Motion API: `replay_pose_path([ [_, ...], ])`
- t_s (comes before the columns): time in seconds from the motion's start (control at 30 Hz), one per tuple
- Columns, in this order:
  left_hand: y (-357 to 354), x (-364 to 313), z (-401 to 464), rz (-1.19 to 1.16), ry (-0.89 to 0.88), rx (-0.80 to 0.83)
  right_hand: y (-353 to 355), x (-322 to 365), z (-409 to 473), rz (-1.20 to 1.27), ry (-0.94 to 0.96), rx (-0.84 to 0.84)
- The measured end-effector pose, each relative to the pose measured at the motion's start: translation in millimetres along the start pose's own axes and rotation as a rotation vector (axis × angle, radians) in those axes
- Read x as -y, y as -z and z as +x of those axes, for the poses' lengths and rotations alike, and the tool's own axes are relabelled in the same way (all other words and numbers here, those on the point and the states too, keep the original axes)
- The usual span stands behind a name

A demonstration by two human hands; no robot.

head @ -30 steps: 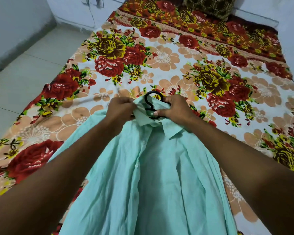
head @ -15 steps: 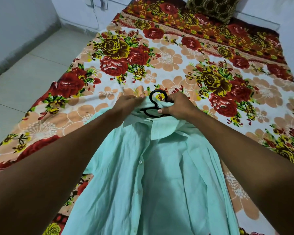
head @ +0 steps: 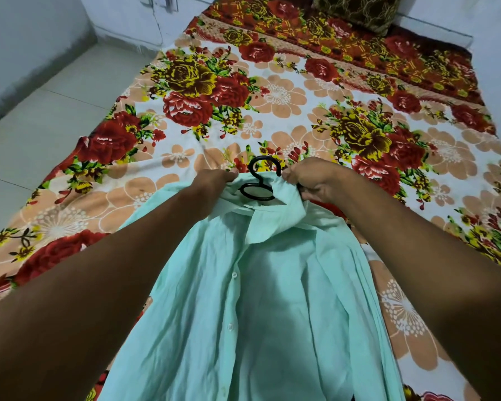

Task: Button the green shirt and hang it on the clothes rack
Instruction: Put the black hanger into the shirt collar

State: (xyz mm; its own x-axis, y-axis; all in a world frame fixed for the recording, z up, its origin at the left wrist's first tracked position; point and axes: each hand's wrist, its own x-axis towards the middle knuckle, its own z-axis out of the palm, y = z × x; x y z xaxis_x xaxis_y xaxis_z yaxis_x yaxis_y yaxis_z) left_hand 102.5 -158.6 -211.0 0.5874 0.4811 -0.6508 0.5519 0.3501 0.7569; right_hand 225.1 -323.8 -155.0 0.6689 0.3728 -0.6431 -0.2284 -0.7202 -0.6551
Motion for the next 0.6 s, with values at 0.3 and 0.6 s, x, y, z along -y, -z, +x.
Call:
replay_pose_path([
  [0.3,-3.7,3.8,8.0,-0.085,0.129,0.040,8.4,-5.9,-13.6,-0.030,-0.096,0.194],
  [0.6,-7.7,8.2,12.0,-0.103,0.098,-0.016,11.6,-38.7,-41.2,-0.184,-0.104,-0.150],
])
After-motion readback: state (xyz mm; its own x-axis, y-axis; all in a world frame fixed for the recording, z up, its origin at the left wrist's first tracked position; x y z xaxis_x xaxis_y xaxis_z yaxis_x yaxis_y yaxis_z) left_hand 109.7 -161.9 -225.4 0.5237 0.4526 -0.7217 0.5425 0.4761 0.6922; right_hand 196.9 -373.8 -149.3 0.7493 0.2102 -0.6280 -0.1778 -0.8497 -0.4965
